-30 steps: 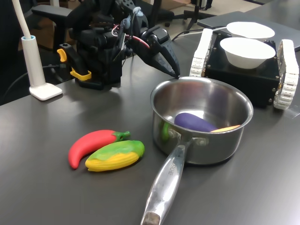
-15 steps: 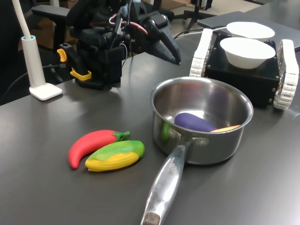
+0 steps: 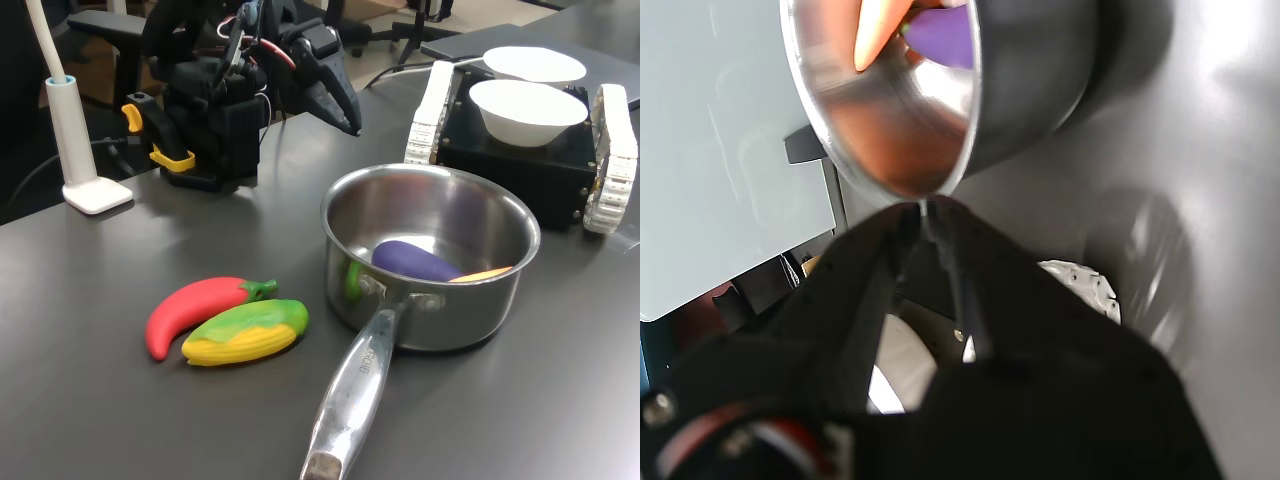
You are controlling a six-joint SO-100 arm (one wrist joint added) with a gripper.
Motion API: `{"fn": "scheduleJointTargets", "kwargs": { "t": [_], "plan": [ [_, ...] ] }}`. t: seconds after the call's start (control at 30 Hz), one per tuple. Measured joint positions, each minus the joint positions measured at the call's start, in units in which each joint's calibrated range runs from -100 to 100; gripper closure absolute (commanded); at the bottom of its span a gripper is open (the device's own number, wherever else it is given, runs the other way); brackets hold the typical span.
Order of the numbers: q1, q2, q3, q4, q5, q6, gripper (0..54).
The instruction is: Pick up the carrot and place them in the pan
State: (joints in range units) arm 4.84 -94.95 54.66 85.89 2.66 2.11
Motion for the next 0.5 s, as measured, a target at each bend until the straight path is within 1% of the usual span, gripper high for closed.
{"fn": "scheduleJointTargets", "kwargs": {
  "t": [0.1,0.3,0.5],
  "plan": [
    [0.0,-0.3,0.2,1.0,0.0,0.0,53.4],
    [-0.1,-0.5,3.5,2.7,0.0,0.0,53.4],
    [-0.1,-0.5,5.6,3.7,0.0,0.0,53.4]
  ]
}}
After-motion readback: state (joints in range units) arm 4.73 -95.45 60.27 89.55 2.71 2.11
